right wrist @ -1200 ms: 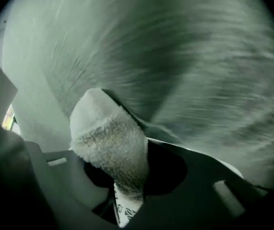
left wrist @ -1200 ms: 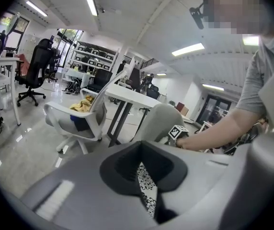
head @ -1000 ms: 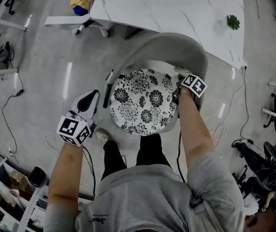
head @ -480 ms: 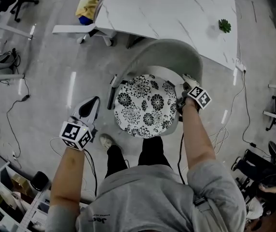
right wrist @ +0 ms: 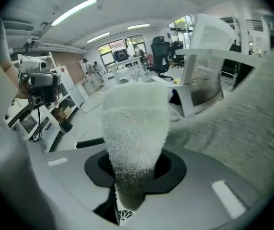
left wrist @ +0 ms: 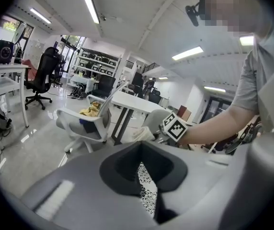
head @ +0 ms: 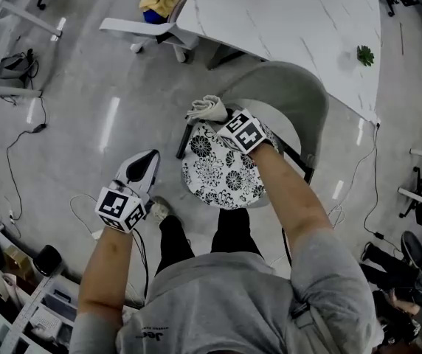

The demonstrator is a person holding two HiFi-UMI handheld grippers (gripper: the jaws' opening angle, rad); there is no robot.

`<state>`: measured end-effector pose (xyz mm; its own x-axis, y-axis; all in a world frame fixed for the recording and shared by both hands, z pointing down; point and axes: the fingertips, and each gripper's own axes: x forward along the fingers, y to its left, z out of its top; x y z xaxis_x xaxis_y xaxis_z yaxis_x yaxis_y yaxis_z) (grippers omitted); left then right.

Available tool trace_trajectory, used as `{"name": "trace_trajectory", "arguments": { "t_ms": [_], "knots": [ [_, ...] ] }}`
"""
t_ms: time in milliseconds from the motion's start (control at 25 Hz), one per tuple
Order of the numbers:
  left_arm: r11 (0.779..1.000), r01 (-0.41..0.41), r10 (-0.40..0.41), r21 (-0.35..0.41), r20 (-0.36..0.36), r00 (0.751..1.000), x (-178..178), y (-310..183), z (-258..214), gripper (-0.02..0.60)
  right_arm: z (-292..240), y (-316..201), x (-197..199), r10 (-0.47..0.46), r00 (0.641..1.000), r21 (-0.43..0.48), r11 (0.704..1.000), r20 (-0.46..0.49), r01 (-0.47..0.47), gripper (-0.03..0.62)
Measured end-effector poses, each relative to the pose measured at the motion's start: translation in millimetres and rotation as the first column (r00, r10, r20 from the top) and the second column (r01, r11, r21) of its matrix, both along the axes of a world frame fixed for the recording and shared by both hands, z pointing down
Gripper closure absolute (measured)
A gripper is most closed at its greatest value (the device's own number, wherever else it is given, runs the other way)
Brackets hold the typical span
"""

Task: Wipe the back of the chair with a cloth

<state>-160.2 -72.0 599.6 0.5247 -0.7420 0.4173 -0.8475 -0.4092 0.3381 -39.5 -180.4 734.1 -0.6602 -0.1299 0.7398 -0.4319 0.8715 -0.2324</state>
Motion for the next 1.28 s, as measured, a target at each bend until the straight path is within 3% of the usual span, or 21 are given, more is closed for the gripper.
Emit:
{"name": "trace_trajectory", "arguments": {
  "t_ms": [120, 240, 480, 600, 760, 960, 1080, 1280],
  "knots": [
    [1.000, 0.017, -0.017, -0.004, -0.007, 1.000, -10.3, 9.3, 2.3, 0.525, 8.3, -2.7, -23.1, -0.049, 0.997, -0.109, 0.993, -0.053, 0.043, 0.502],
    [0.999, 0.035, -0.035, -0.008, -0.013, 0.999, -21.1, 15.1, 4.9, 0.525, 11.8, -13.4, -13.6, 0.001, 0.999, -0.204, 0.979, -0.048, -0.011, 0.500],
    [0.999, 0.050, -0.050, 0.001, -0.018, 0.999, -29.2, 14.5, -1.1, 0.525, 9.8, -57.1, 34.2, 0.156, 0.977, -0.144, 0.974, -0.142, -0.177, 0.499],
    [0.999, 0.045, -0.045, 0.005, -0.015, 0.999, -29.0, 13.2, -7.9, 0.525, -9.4, -80.1, 58.7, 0.278, 0.951, -0.145, 0.944, -0.132, -0.296, 0.499],
    [0.999, 0.042, -0.042, 0.007, -0.016, 0.999, -26.5, 10.5, -16.1, 0.525, -49.1, -106.7, 96.5, 0.477, 0.878, -0.197, 0.858, -0.042, -0.475, 0.499],
    [1.000, 0.018, -0.018, 0.011, -0.013, 1.000, -17.0, 9.7, -32.2, 0.525, -102.2, -127.0, 171.9, 0.689, 0.721, -0.276, 0.708, 0.070, -0.650, 0.500],
    [1.000, 0.007, -0.007, 0.017, -0.010, 1.000, -11.3, 5.3, -40.6, 0.525, -111.3, -122.8, 224.6, 0.759, 0.646, -0.313, 0.634, 0.078, -0.707, 0.500],
    [1.000, -0.010, 0.011, 0.016, -0.010, 1.000, 3.1, -2.4, -47.4, 0.525, -94.9, -91.6, 282.5, 0.822, 0.567, -0.369, 0.544, 0.053, -0.754, 0.502]
  ]
}}
